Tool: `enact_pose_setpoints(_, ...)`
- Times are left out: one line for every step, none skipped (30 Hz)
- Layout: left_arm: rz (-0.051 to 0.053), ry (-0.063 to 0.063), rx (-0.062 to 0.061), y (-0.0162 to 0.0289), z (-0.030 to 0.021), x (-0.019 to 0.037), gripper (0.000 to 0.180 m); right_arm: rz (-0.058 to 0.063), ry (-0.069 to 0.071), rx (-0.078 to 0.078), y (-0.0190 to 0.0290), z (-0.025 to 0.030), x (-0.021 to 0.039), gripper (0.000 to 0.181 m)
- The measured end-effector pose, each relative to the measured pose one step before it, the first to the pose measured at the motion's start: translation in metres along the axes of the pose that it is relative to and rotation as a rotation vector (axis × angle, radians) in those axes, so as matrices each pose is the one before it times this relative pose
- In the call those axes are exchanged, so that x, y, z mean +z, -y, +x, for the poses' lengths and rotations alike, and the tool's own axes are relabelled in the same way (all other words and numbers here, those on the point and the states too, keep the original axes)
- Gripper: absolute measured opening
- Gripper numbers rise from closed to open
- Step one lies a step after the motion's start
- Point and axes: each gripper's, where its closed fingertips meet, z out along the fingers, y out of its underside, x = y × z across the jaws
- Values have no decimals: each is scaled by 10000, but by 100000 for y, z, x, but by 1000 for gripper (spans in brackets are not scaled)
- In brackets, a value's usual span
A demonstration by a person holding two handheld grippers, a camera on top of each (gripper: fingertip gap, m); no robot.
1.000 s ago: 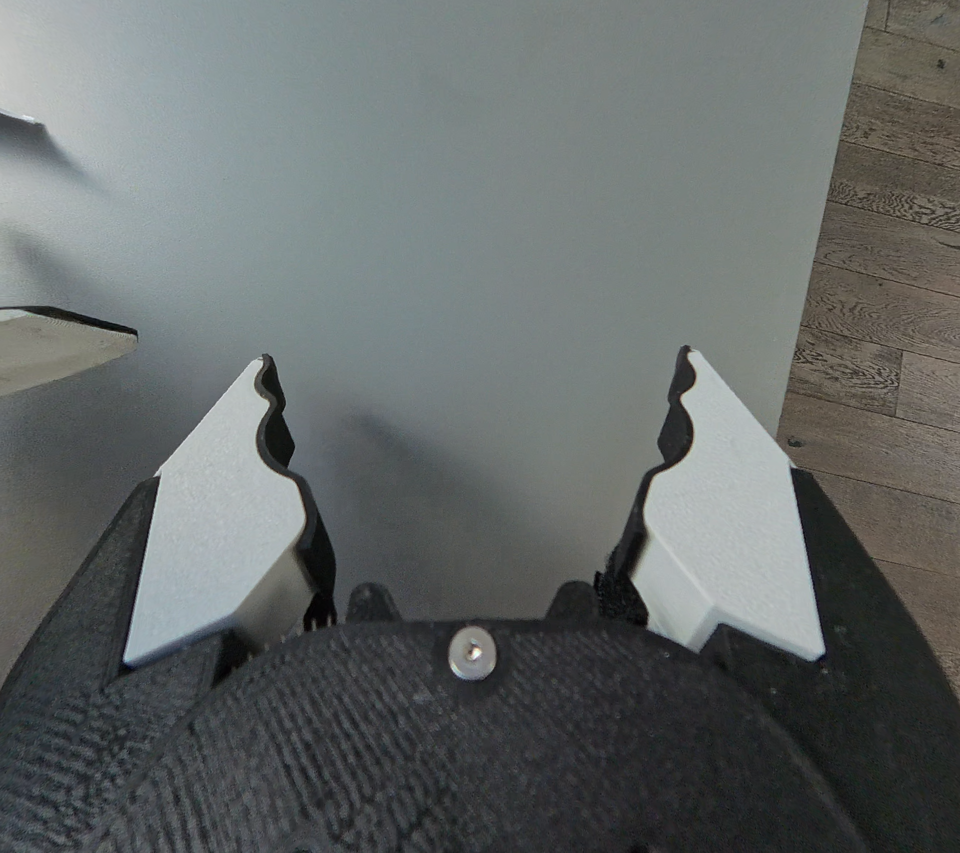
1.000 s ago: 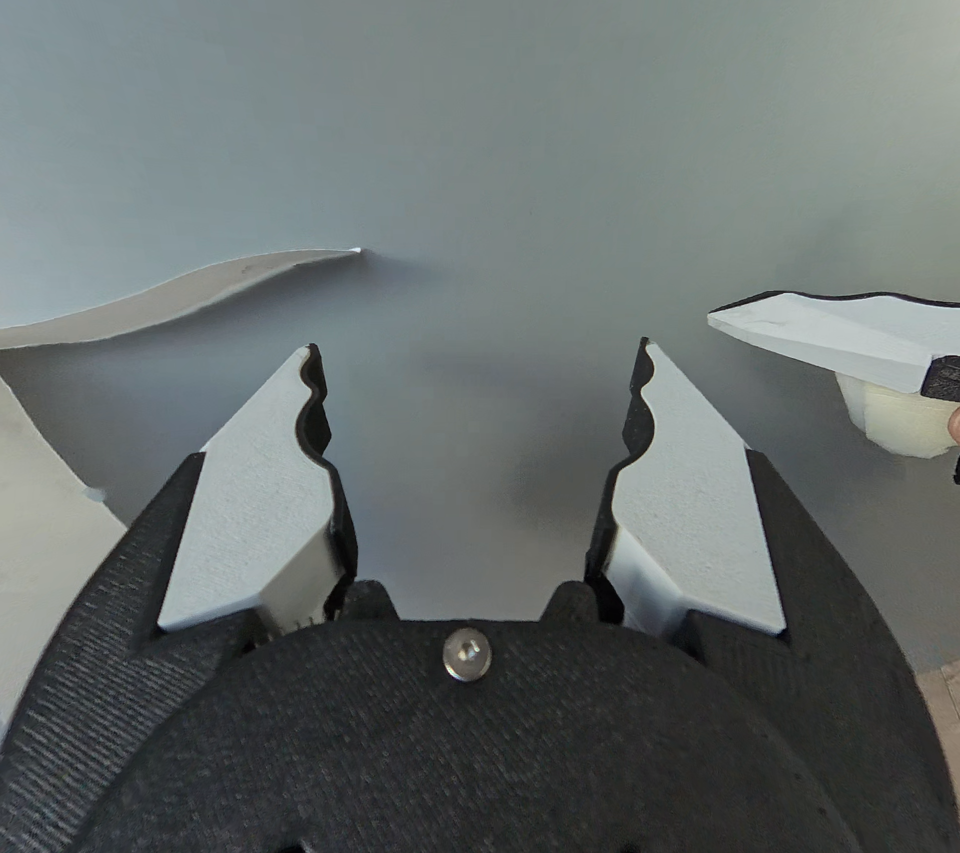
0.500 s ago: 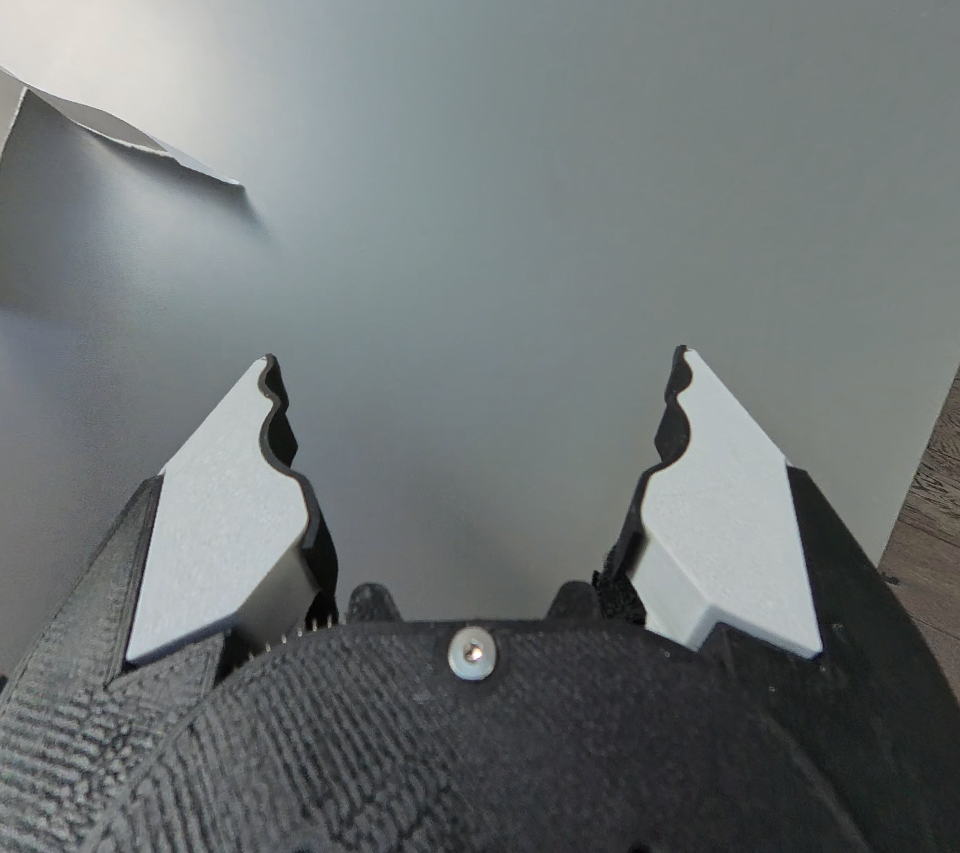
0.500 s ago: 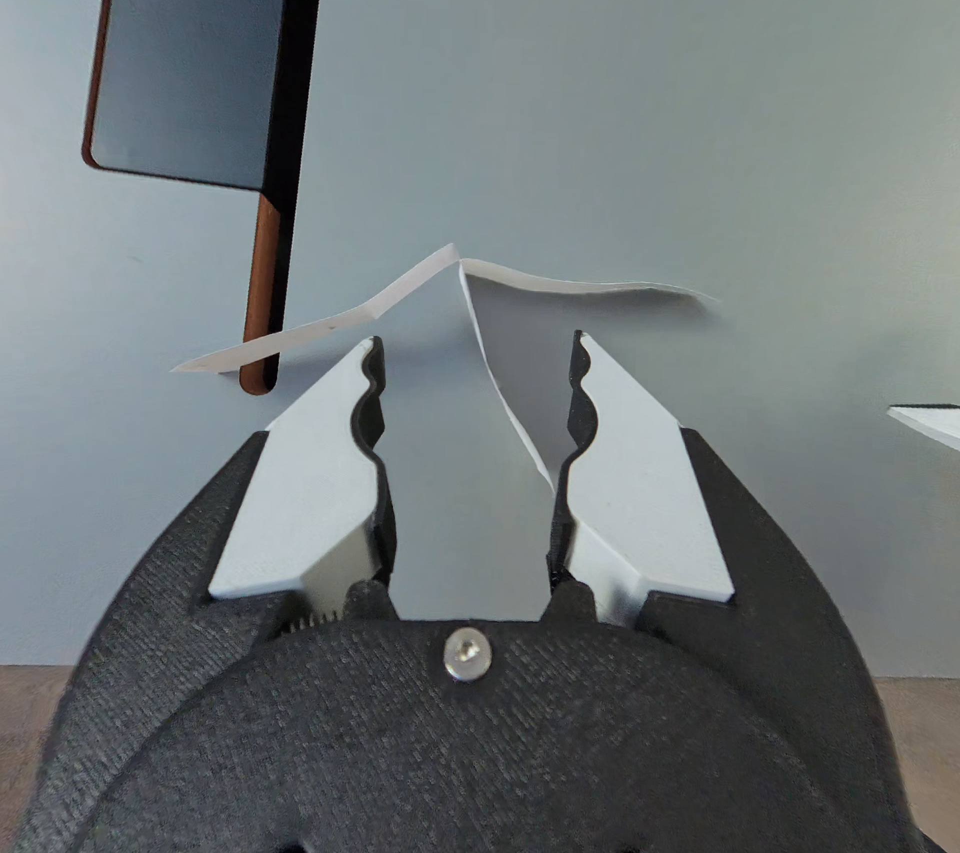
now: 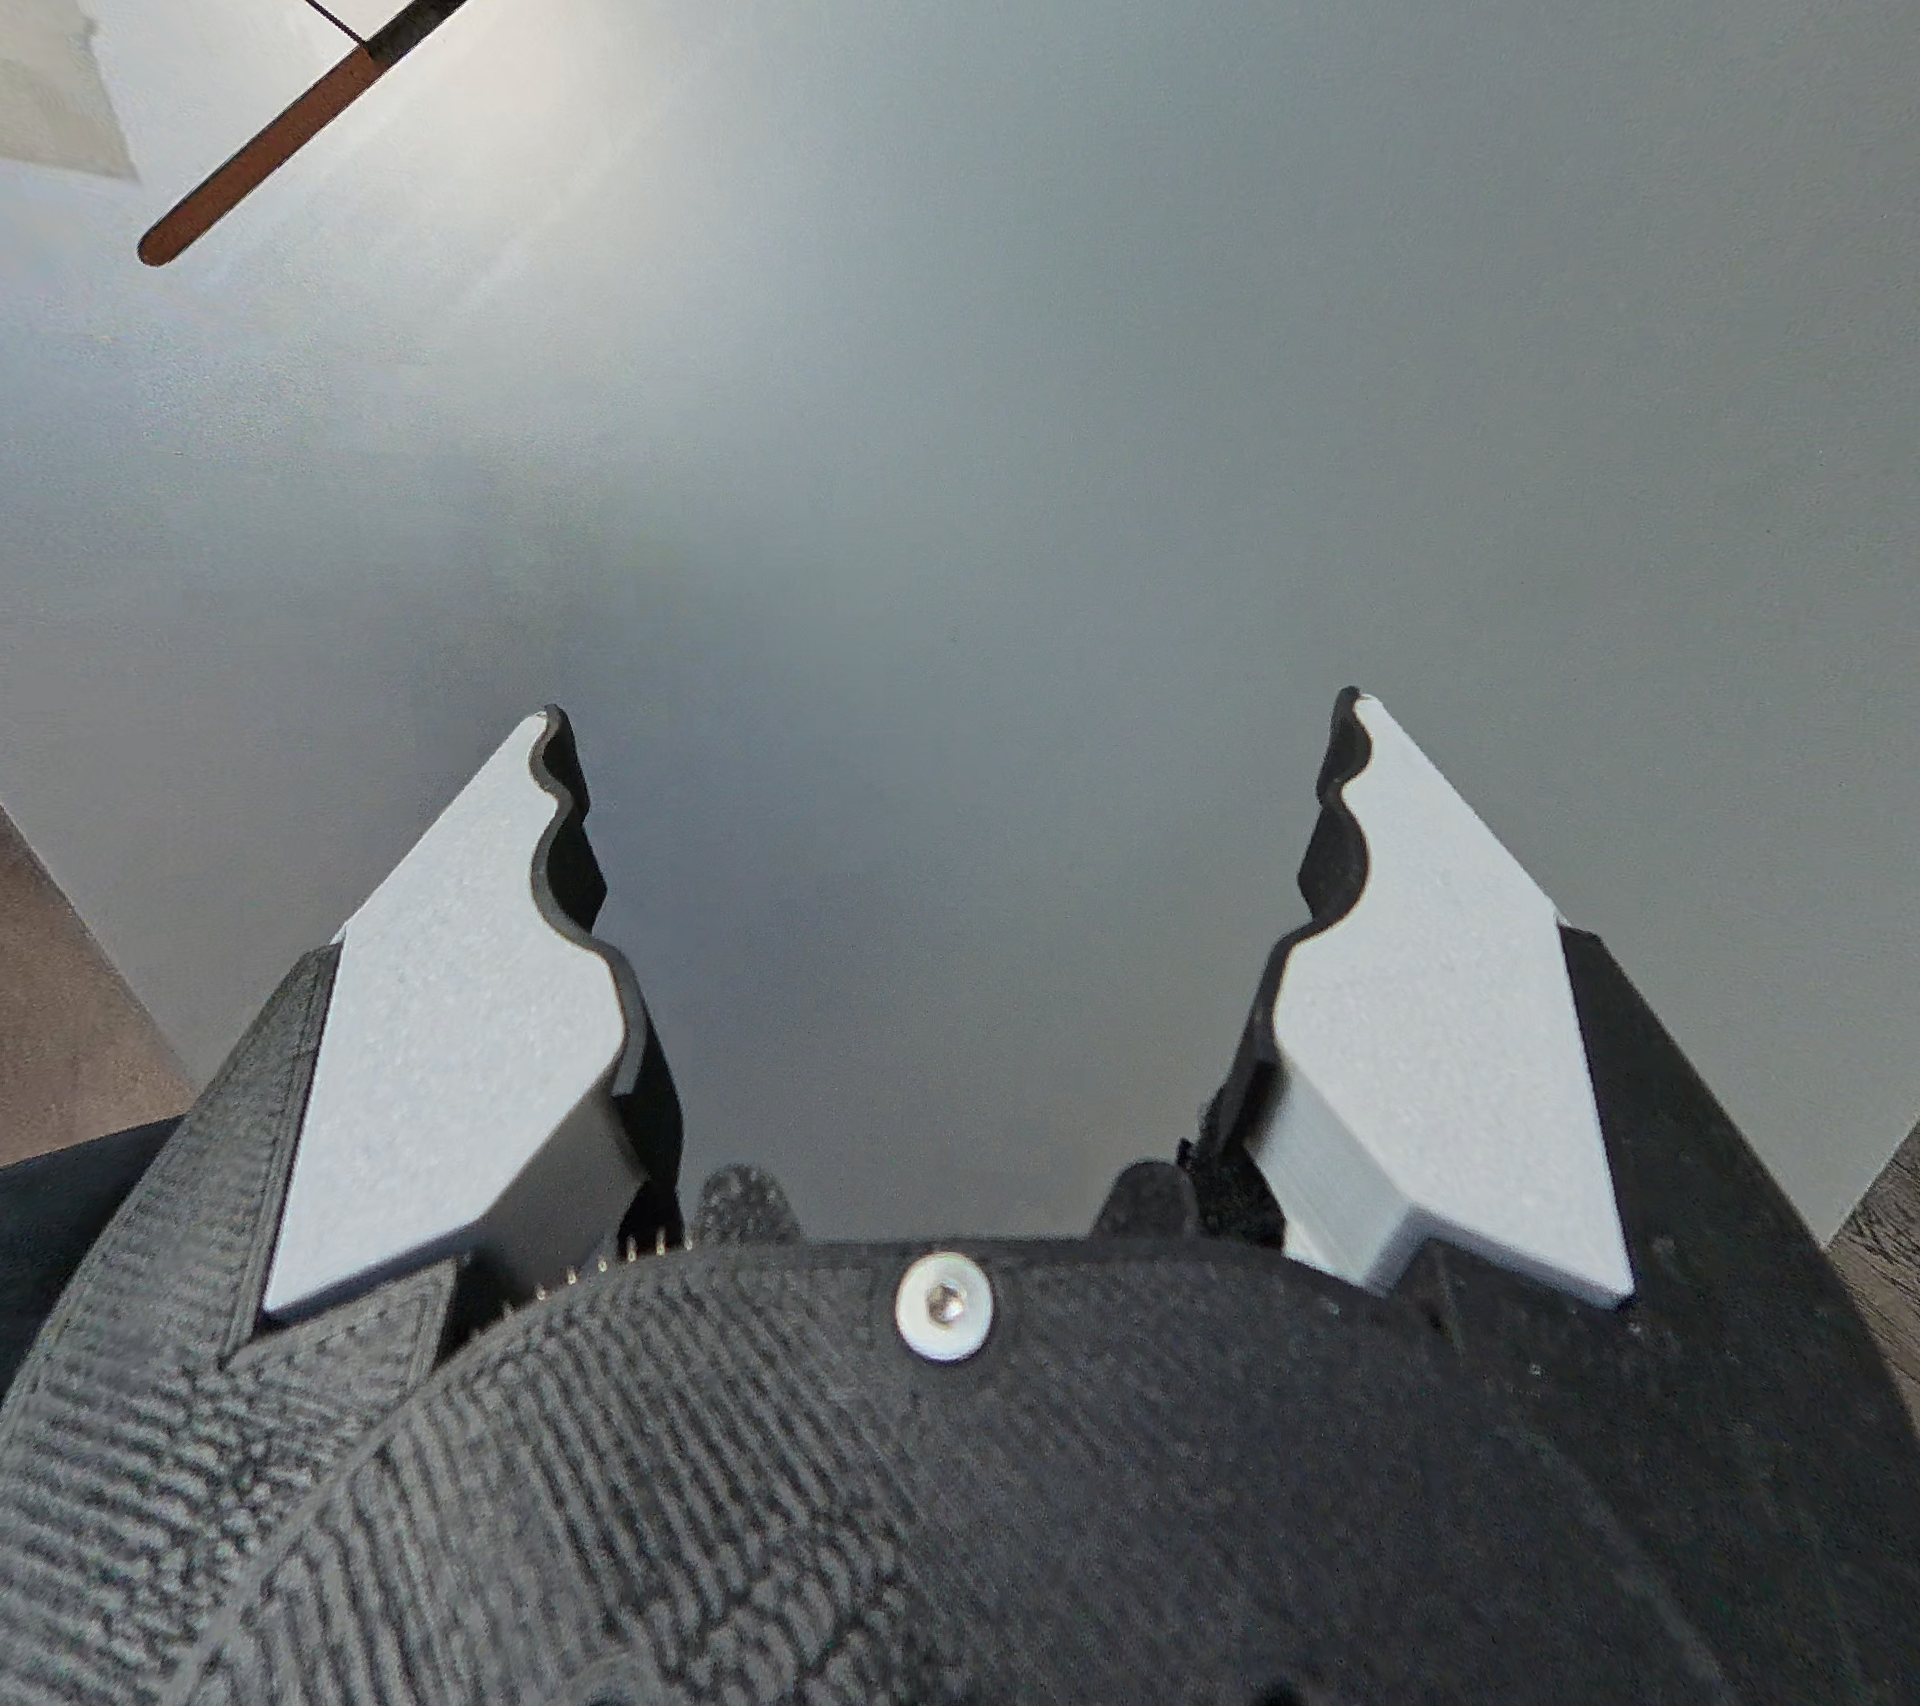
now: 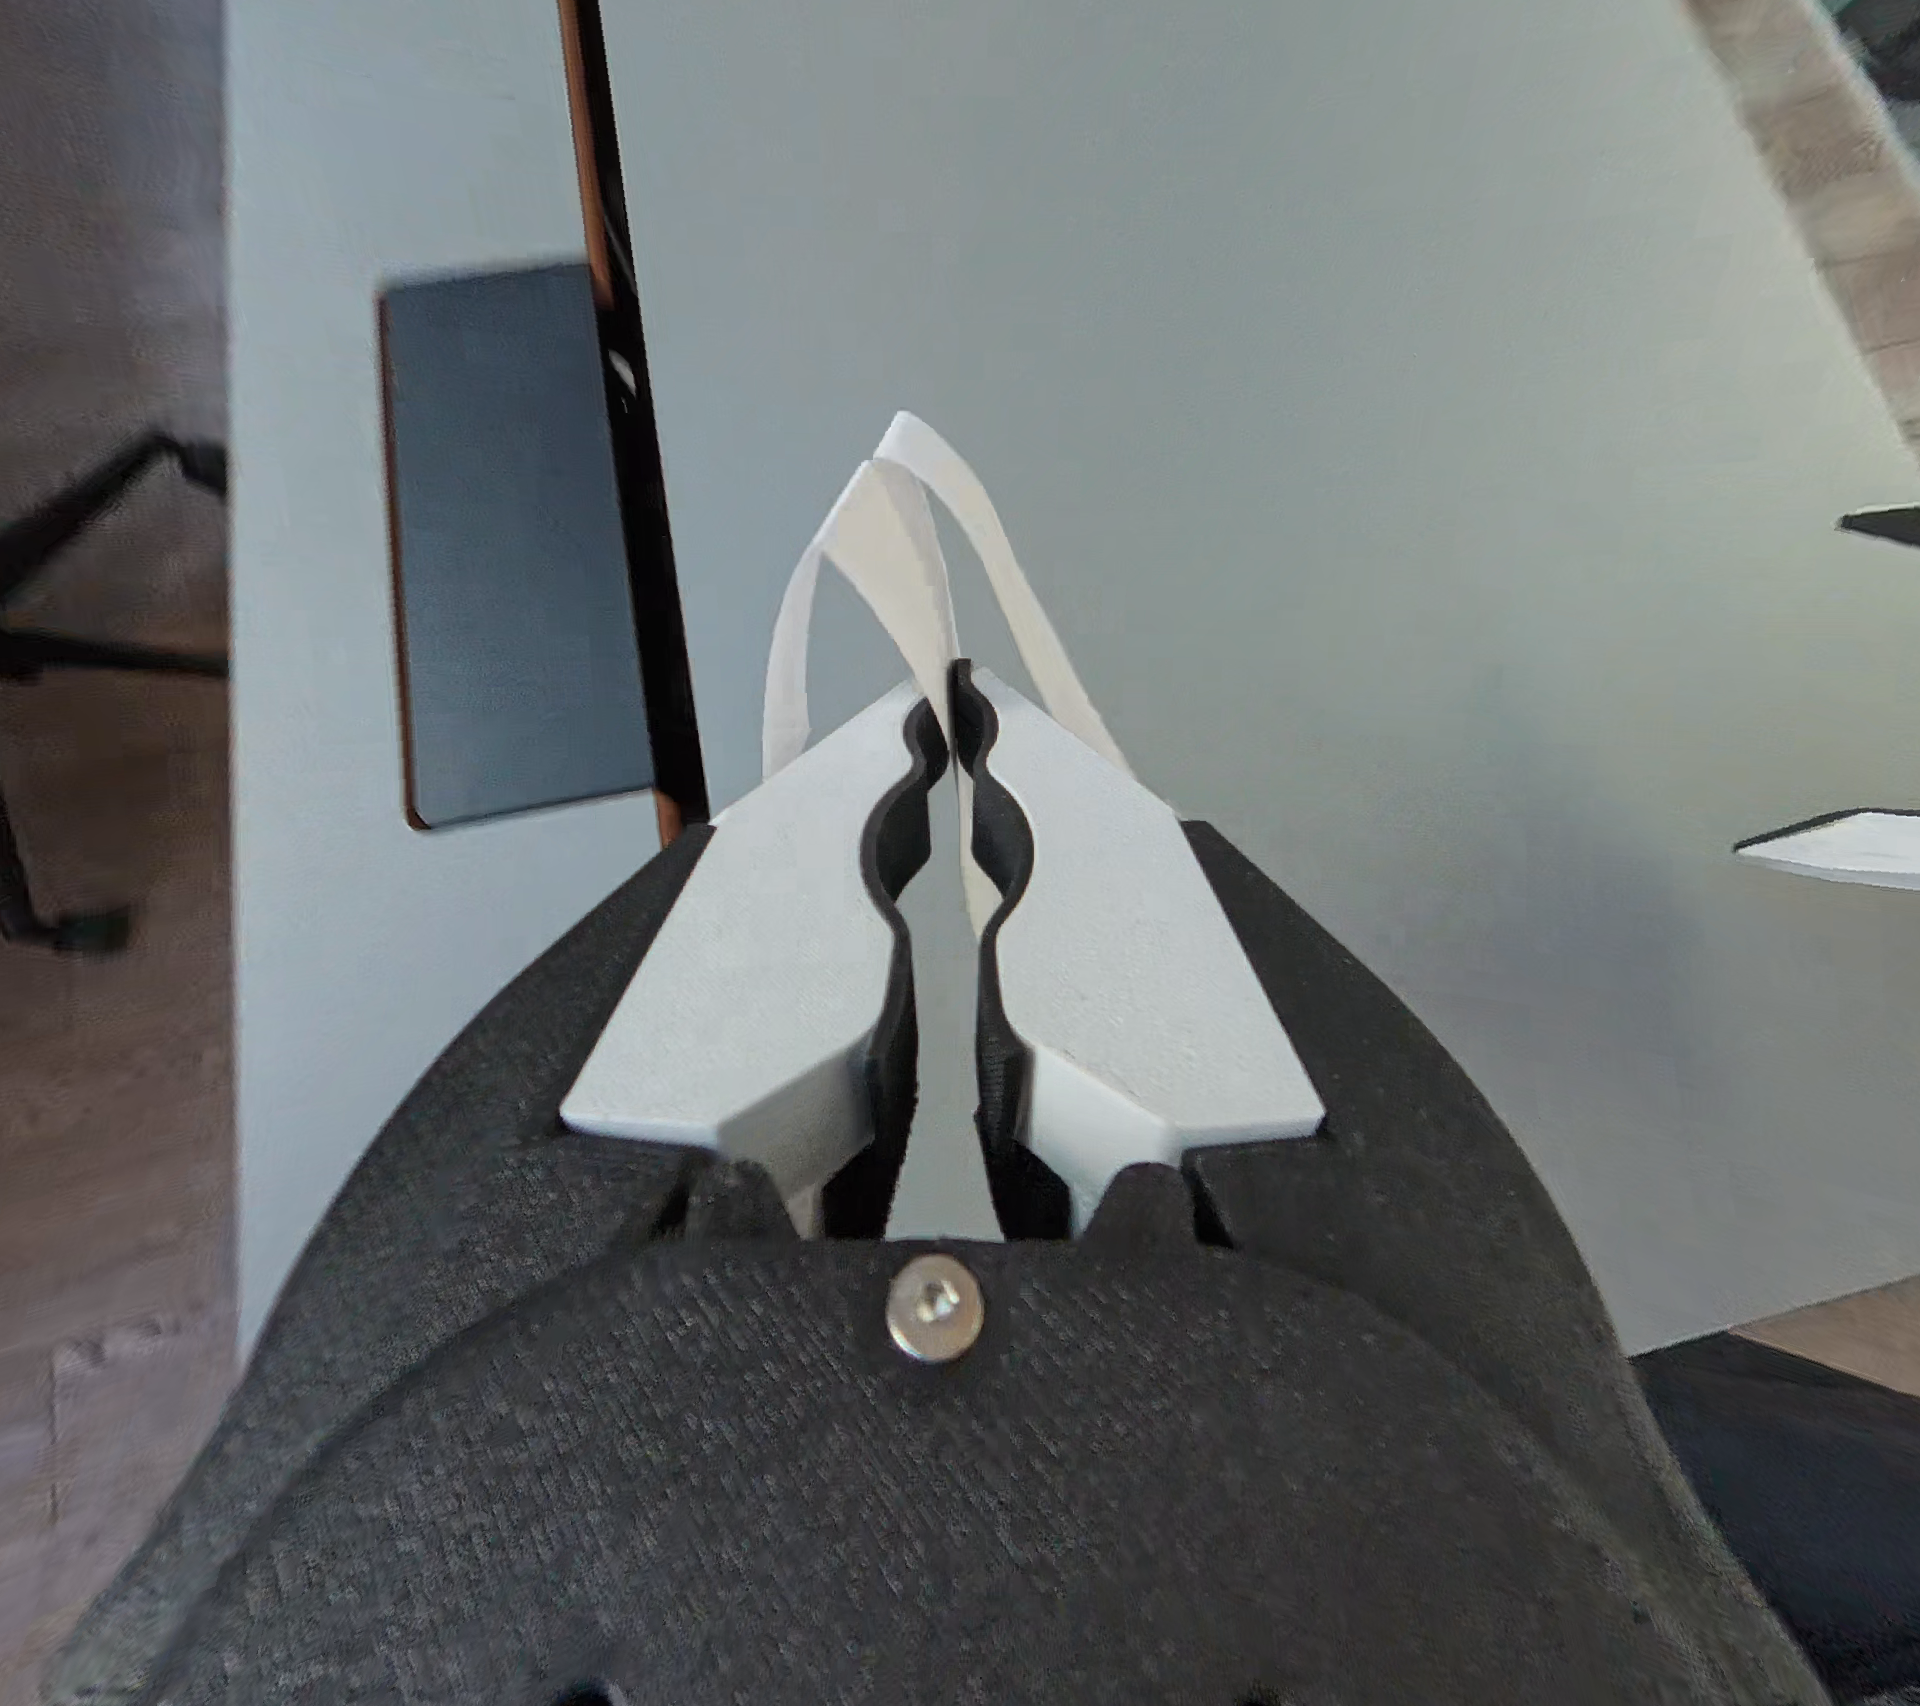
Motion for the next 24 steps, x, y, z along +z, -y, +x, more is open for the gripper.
enact_pose_setpoints(166, 67, -17, 476, 26, -215, 136, 1021, -195, 561, 3364, -104, -2563, 0)
enact_pose_setpoints(109, 45, -8, 384, 59, -167, 136, 781, -81, 363, 3192, -363, -2177, 0)
enact_pose_setpoints(74, 12, -23, 330, 123, -94, 136, 546, -231, 275, 2761, -200, -1681, 0)
enact_pose_setpoints(74, -19, -23, 300, 177, -37, 136, 314, -295, 206, 2248, -77, -1250, 0)
enact_pose_setpoints(78, 1, 18, 299, 181, -36, 136, 215, -28, 115, 1754, -342, -943, 0)
enact_pose_setpoints(57, 35, 79, 223, 167, 20, 136, 316, -189, 40, 1663, 12, -779, 0)
enact_pose_setpoints(19, -8, 108, 66, 237, 51, 135, 289, -367, -151, 1397, 396, -478, 0)
enact_pose_setpoints(-2, 5, 104, 13, 211, 38, 135, 318, -240, -248, 1374, 325, -283, 0)
enact_pose_setpoints(-31, 30, 93, -48, 189, 20, 135, 448, -314, -66, 1860, 490, -118, 0)
enact_pose_setpoints(-45, 26, 67, -34, 199, -29, 135, 366, -311, 206, 2636, 359, 31, 0)
enact_pose_setpoints(-20, 4, 20, -2, 228, -117, 135, 198, -58, 445, 3395, -202, 77, 0)
enact_pose_setpoints(7, 15, -22, 37, 198, -163, 135, 329, -36, 565, 4358, -499, 31, 0)
enact_pose_setpoints(-23, -13, -34, -25, 256, -194, 134, 579, -271, 455, 5203, -350, 86, 0)
enact_pose_setpoints(-46, -46, -16, -7, 287, -243, 134, 650, -214, 243, 5554, -759, 287, 0)
enact_pose_setpoints(-36, -24, 4, -47, 203, -225, 134, 607, -297, 115, 5601, -879, 589, 0)
enact_pose_setpoints(-1, -36, -10, 109, 253, -252, 134, 519, -466, 178, 5499, -787, 875, 0)
enact_pose_setpoints(10, -85, -35, 94, 332, -275, 134, 349, -193, 350, 5257, -988, 1044, 0)
enact_pose_setpoints(1, -80, -2, 56, 295, -261, 134, 267, 114, 440, 5007, -1295, 1077, 0)
enact_pose_setpoints(-23, -54, 62, -74, 233, -265, 134, 263, 8, 486, 4787, -981, 1166, 0)
enact_pose_setpoints(-47, -52, 82, -144, 203, -259, 134, 74, -157, 393, 4126, -617, 1264, 0)
enact_pose_setpoints(-62, -89, 103, -239, 279, -282, 134, 17, -5, 282, 3574, -969, 1045, 0)
enact_pose_setpoints(9, -82, 154, -206, 281, -235, 134, 180, 35, 276, 3202, -681, 988, 0)
enact_pose_setpoints(83, -63, 221, -160, 230, -237, 134, 206, -93, 170, 2599, -323, 953, 0)
enact_pose_setpoints(73, -54, 267, -270, 220, -260, 134, 35, -55, 59, 1778, -320, 1006, 0)
